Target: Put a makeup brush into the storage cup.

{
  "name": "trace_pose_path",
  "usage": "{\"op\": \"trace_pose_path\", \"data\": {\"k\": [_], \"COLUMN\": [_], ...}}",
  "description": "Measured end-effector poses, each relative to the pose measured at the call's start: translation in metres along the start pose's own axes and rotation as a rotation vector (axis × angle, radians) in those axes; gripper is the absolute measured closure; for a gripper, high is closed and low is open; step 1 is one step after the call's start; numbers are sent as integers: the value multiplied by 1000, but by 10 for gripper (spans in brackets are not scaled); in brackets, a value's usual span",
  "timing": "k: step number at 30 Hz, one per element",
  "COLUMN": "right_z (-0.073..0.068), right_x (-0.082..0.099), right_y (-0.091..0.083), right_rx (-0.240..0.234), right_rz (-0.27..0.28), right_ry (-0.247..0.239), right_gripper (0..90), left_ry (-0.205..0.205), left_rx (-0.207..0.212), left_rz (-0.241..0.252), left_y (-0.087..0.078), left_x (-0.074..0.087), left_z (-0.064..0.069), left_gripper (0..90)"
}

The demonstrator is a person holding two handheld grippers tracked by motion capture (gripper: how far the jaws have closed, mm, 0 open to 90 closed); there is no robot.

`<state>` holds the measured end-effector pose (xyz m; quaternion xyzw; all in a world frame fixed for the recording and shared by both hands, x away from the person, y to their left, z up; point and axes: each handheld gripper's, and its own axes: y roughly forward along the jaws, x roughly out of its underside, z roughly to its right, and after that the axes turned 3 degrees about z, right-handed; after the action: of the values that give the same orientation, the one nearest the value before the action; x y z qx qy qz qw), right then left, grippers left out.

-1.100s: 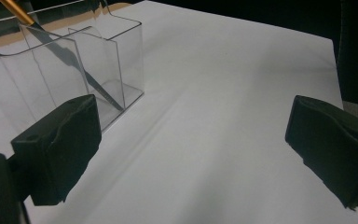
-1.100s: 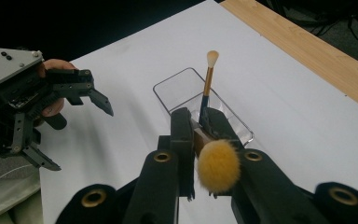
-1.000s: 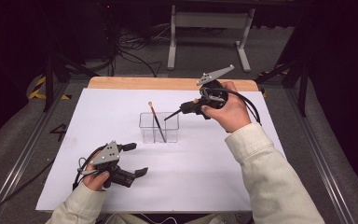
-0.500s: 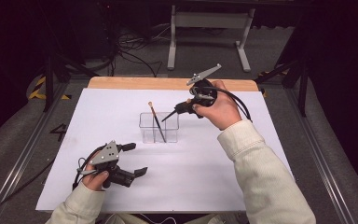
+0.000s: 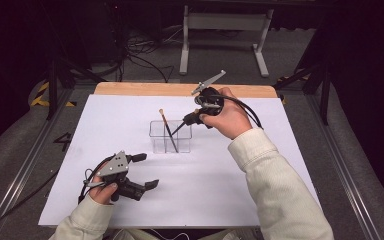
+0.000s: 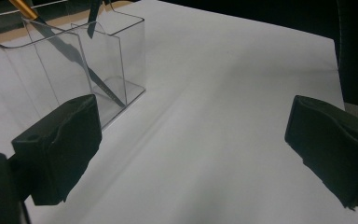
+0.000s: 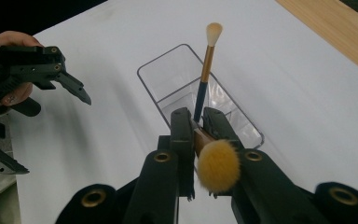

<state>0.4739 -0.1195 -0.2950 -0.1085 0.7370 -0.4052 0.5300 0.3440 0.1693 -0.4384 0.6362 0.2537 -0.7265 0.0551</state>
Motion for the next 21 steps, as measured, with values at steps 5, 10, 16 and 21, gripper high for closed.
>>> {"op": "trace_pose_path", "data": {"k": [5, 10, 16, 21], "right_z": [1, 1, 1, 2], "right_x": [-2, -3, -3, -2], "right_y": [7, 14, 21, 27], "right_rx": [-1, -8, -14, -25], "right_rz": [-28, -46, -61, -66], "right_ry": [0, -5, -3, 4], "right_gripper": [833, 833, 833, 833], "left_ry": [1, 2, 0, 3], "left_rx": [2, 5, 6, 8], "left_rz": [-1, -3, -1, -2], "left_y": [0, 0, 1, 1], "left_x": [0, 0, 0, 0], "left_z": [0, 0, 1, 0], "left_gripper": [43, 42, 42, 42]}}
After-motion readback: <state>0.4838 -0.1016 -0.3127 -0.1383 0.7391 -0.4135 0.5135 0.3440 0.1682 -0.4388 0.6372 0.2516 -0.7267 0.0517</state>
